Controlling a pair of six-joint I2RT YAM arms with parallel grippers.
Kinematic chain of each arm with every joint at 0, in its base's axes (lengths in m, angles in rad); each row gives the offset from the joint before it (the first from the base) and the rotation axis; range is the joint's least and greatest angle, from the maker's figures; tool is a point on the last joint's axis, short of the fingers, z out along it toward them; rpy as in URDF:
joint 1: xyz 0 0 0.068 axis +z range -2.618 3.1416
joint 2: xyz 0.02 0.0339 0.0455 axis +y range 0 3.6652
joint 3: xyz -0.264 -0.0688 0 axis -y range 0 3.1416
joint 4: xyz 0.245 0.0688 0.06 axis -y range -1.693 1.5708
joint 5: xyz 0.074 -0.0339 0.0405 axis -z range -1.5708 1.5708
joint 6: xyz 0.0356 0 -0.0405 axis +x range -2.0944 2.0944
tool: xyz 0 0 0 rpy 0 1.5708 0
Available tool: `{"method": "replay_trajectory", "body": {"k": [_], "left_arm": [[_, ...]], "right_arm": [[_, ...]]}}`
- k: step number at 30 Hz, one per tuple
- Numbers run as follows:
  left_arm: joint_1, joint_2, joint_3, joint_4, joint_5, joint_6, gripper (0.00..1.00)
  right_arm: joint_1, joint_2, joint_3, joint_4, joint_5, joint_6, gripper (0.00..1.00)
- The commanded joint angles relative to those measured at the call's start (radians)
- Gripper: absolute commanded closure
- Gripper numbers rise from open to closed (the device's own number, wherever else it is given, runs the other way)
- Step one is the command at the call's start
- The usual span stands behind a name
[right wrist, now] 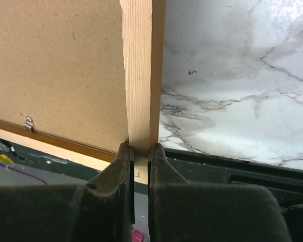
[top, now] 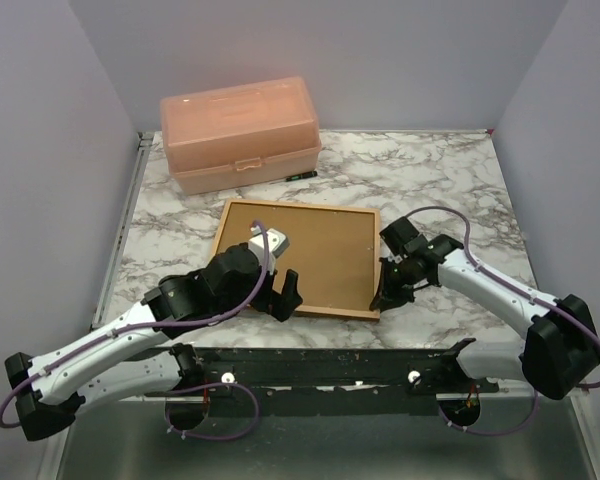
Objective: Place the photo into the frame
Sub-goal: Turn over the photo frame at the center of the board.
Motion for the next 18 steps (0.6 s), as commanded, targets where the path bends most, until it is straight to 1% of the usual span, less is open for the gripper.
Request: {"method": "replay_trajectory", "body": {"k": [1, 6, 10, 15, 18], "left_arm": [[-0.111, 0.058, 0.081, -0.068, -0.178, 0.114, 0.02], [-0.281, 0.163, 0.151, -0.112, -0.336, 0.192, 0.02], [-0.388, 0.27, 0.197, -0.138, -0.435, 0.238, 0.02], [-0.479, 0.402, 0.246, -0.172, -0.55, 0.26, 0.01], [-0.501, 0.459, 0.252, -0.171, -0.589, 0.27, 0.02]], "right_arm": [[-0.004, -0.03, 0.115, -0.057, -0.056, -0.021, 1.0], [-0.004, -0.02, 0.204, -0.115, -0.06, -0.038, 1.0], [-0.004, -0.027, 0.252, -0.145, -0.081, -0.039, 1.0], [-0.004, -0.041, 0.296, -0.165, -0.114, -0.033, 1.0], [-0.004, -0.047, 0.328, -0.184, -0.129, -0.031, 1.0]]}}
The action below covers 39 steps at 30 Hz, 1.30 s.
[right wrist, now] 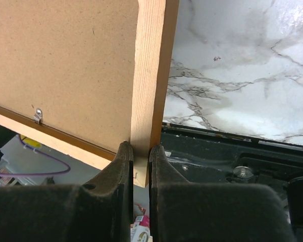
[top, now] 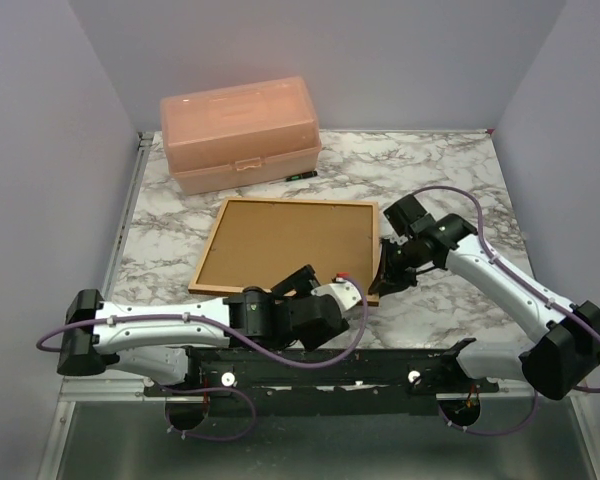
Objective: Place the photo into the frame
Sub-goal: Turn over the photo frame at the center of the board.
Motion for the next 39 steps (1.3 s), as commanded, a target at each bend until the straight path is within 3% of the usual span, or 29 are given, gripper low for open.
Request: {"method": "replay_trajectory", "body": {"k": [1, 12, 19, 26, 27, 30, 36, 39], "left_arm": [[-0.045, 0.085, 0.03, -0.041, -0.157, 0.044, 0.02], [-0.06, 0.272, 0.031, -0.064, -0.422, 0.033, 0.14], [-0.06, 0.281, 0.02, -0.067, -0.466, 0.037, 0.39], [-0.061, 0.259, 0.027, -0.098, -0.492, 0.035, 0.78], [-0.06, 0.253, 0.029, -0.104, -0.494, 0.035, 0.81], [-0.061, 0.229, 0.032, -0.121, -0.5, 0.035, 0.86], [-0.06, 0.173, 0.052, -0.159, -0.492, 0.011, 0.99], [-0.062, 0.137, 0.054, -0.179, -0.484, -0.001, 1.0]], "right_arm": [[0.001, -0.049, 0.092, 0.01, -0.115, -0.01, 1.0], [0.0, -0.078, 0.131, -0.013, -0.149, -0.001, 1.0], [0.0, -0.09, 0.111, 0.004, -0.165, 0.004, 1.0], [0.0, -0.116, 0.117, 0.028, -0.138, -0.012, 0.92], [0.001, -0.12, 0.121, 0.028, -0.128, -0.015, 0.8], [0.0, -0.129, 0.132, 0.04, -0.093, -0.027, 0.56], [0.001, -0.161, 0.167, 0.104, -0.044, -0.083, 0.22], [0.0, -0.214, 0.179, 0.179, -0.006, -0.103, 0.05]]}}
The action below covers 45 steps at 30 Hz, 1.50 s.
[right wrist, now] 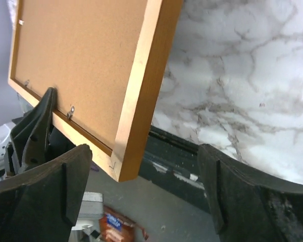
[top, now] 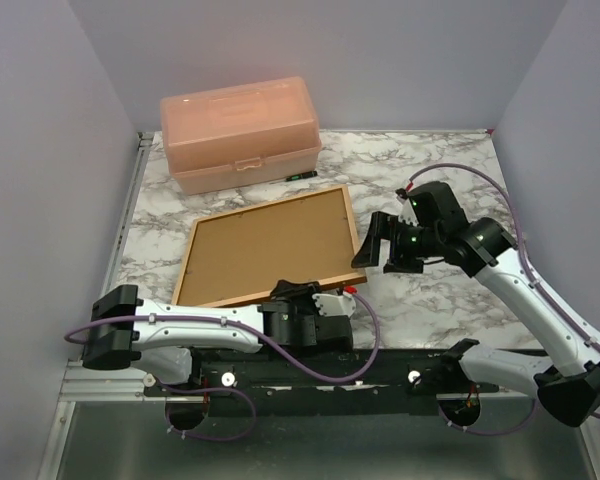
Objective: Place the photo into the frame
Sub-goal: Turn over the photo frame at the center of the board.
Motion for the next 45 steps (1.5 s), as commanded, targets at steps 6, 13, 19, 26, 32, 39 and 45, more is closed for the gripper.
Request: {"method": "replay_trajectory", "body": {"k": [6, 13, 19, 26, 32, 39, 45], "left_arm": [[0.0, -0.177, 0.031, -0.051, -0.001, -0.151, 1.0], [0.0, -0.338, -0.002, -0.065, 0.111, -0.159, 1.0], [0.001, -0.452, 0.0, -0.091, 0.221, -0.179, 1.0], [0.0, -0.508, -0.004, -0.082, 0.293, -0.17, 1.0], [0.0, -0.485, 0.007, -0.084, 0.313, -0.172, 1.0], [0.001, -0.467, 0.013, -0.089, 0.328, -0.176, 1.0], [0.001, -0.468, 0.019, -0.083, 0.336, -0.169, 1.0]], "right_arm": [[0.001, -0.199, -0.006, 0.309, 0.127, -0.111, 0.0], [0.0, -0.365, -0.211, 0.611, 0.036, -0.332, 0.0], [0.0, -0.462, -0.346, 0.834, -0.112, -0.59, 0.02], [0.001, -0.447, -0.41, 0.999, -0.393, -0.9, 0.0], [0.0, -0.364, -0.444, 1.078, -0.604, -1.228, 0.0], [0.001, -0.211, -0.377, 0.972, -0.753, -1.59, 0.0], [0.002, -0.13, -0.362, 1.05, -0.776, -1.676, 0.0]]}}
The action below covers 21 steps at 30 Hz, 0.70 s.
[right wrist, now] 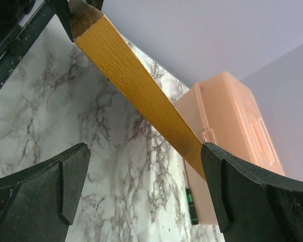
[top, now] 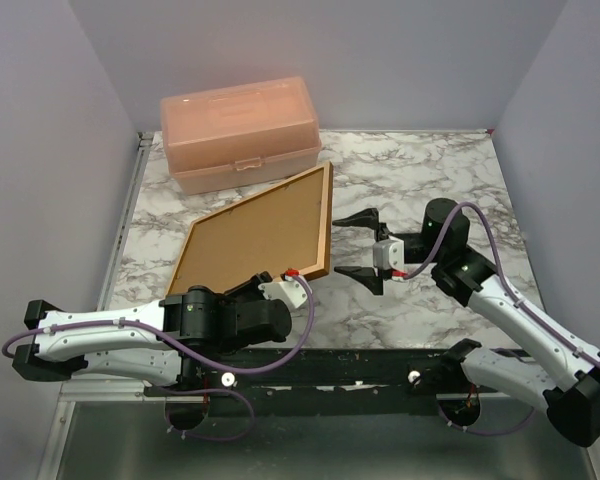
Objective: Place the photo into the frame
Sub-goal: Turn over the photo frame at the center of the board.
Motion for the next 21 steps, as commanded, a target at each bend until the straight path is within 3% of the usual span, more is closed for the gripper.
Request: {"method": "replay_trajectory", "body": {"k": [1, 5, 12, 21], "left_arm": [[-0.002, -0.014, 0.029, 0.108, 0.142, -0.109, 1.0], [-0.001, -0.01, 0.028, 0.109, 0.153, -0.112, 1.0], [-0.002, -0.005, 0.024, 0.107, 0.16, -0.127, 1.0], [-0.002, -0.029, 0.023, 0.102, 0.167, -0.136, 1.0]], "right_arm": [[0.002, 0.026, 0.021, 0.096, -0.081, -0.114, 0.0], [0.013, 0.066, 0.022, 0.188, -0.13, -0.083, 0.01], [0.086, 0.141, 0.065, 0.11, -0.119, -0.175, 0.09], [0.156, 0.195, 0.113, 0.033, -0.056, -0.259, 0.34]]}}
